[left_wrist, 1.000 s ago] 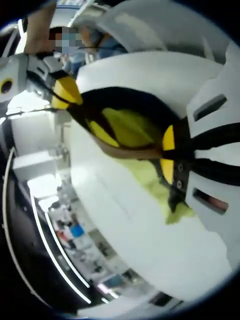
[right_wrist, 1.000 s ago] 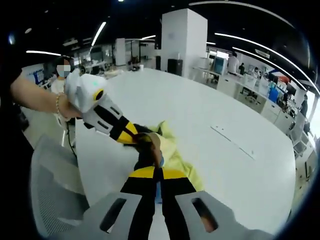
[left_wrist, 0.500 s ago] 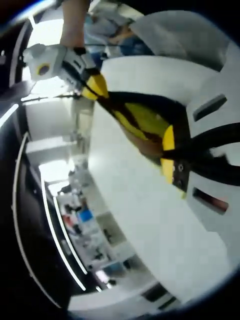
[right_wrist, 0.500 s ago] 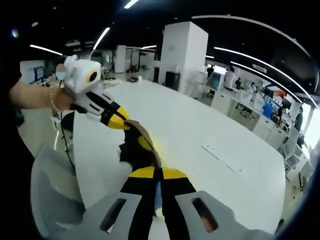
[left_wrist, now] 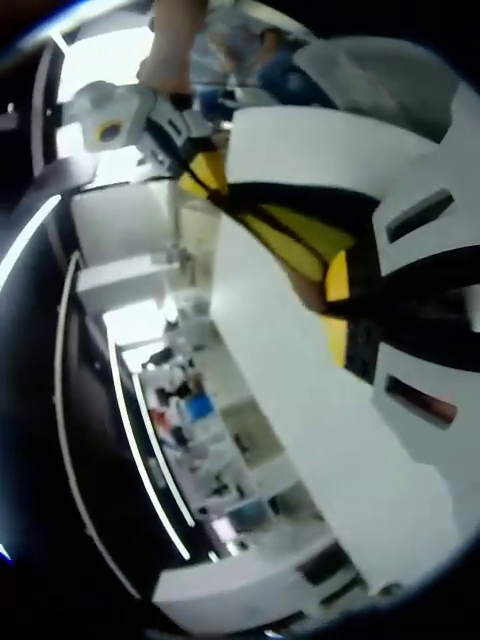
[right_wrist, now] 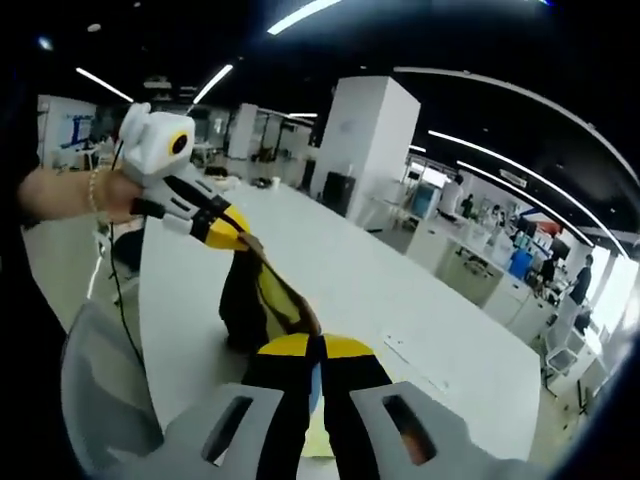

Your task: Fold the garment on the visible template until the final outline fits inside the template.

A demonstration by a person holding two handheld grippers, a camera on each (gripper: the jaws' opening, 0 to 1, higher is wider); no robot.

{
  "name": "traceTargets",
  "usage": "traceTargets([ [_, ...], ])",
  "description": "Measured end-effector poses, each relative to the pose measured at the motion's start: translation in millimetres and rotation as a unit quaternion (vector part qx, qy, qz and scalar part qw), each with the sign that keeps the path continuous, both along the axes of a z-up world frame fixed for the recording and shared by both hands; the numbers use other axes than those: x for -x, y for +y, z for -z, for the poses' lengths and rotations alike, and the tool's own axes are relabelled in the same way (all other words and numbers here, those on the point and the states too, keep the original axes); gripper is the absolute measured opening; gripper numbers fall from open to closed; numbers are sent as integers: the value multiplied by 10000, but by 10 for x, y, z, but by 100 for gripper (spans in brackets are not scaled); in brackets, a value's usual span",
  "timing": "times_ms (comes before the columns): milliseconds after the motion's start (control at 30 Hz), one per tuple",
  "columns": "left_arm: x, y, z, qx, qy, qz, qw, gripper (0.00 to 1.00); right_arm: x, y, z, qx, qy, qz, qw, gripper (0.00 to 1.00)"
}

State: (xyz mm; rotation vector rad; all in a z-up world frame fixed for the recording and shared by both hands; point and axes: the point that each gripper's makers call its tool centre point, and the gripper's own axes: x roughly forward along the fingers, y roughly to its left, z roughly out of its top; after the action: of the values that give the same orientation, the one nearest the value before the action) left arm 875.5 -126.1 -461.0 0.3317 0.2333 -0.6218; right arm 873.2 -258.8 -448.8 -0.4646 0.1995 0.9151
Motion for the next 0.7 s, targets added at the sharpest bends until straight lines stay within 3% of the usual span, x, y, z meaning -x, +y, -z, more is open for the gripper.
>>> traceTargets([
  [500,233,5,-956,582,-785,-19,9952,0,151,-9,-887,-440,-919,18,9948,3],
  [700,369,-57,-1317,546,-1112,109,9922,0,257,-55,-1213,-593,-1256,62,9903,3],
])
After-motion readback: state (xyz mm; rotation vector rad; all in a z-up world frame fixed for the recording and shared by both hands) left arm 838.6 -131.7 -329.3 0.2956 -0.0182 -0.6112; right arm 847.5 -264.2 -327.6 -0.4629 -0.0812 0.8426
